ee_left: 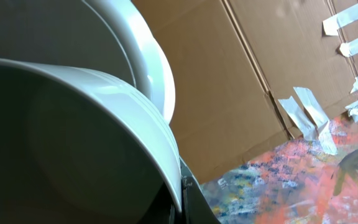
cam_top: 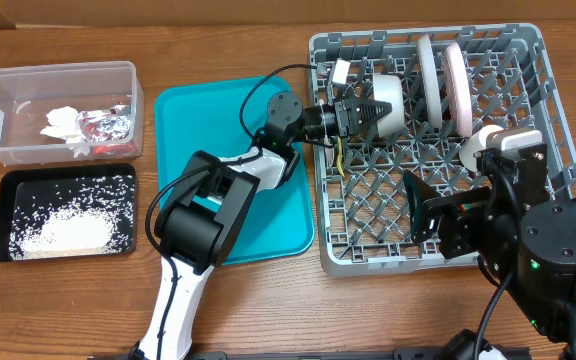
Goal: Sort waste into correct bins and load items into the dishwasher rack
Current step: 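Lower the bowl into the rack's front left area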
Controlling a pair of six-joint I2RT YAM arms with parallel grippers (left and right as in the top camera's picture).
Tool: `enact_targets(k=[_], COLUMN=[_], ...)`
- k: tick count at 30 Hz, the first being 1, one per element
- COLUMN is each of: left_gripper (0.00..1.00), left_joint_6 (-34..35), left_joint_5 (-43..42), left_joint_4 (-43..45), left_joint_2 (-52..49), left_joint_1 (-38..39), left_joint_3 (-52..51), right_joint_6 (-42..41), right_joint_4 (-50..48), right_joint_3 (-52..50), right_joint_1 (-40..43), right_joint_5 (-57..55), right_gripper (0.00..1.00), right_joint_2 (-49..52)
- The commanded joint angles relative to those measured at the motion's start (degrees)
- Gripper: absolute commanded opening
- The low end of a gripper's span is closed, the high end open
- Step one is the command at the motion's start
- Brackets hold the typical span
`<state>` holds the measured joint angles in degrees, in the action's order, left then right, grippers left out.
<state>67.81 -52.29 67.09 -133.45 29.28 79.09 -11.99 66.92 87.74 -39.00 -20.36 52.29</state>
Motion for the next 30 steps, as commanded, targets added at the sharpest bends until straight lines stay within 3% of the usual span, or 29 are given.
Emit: enact_targets(k=[1, 5, 15, 16, 17, 20, 25, 30], left_gripper=[0.06, 0.16, 0.24, 0.28, 0.42, 0.62, 0.72, 0.89], left_joint_6=[1.22, 1.22, 2.05, 2.10, 2.10, 2.82, 6.19, 7.45], left_joint_5=[-1.42, -2.49, -5.84, -6.32, -6.71, -8.31, -8.74, -9.81], left_joint_4=[0.85, 0.85, 0.52, 0.57, 0.57, 2.03, 6.21, 6.38], left_joint_2=[-0.26, -0.26, -0.26, -0.26, -0.26, -0.26, -0.24, -0.24], left_joint_1=[0.07, -0.44, -2.86, -3.13, -3.32, -4.11, -5.07, -6.16], left_joint_3=[-0.31, -0.28, -0.28, -0.28, -0.28, -0.28, -0.28, -0.28], right_joint_6=[0.00, 0.00, 0.00, 0.00, 0.00, 0.00, 0.00, 0.00], right_joint_4=[-0.31, -0.28, -0.28, -0.31, -0.28, -0.31, -0.28, -0.28], right_joint_3=[0.39, 0.39, 0.39, 0.39, 0.39, 0.39, 0.39, 0.39], right_joint_1=[0.11, 0.11, 0.11, 0.11, 0.11, 0.11, 0.11, 0.11], right_joint_5=[-0.55, -0.57, -0.57, -0.57, -0.57, -0.57, -0.57, -0.57], right_gripper=[1.00, 1.00, 1.00, 1.00, 1.00, 1.00, 1.00, 1.00], right_joint_2=[-0.39, -0.39, -0.39, -0.39, -0.39, -0.39, -0.39, -0.39])
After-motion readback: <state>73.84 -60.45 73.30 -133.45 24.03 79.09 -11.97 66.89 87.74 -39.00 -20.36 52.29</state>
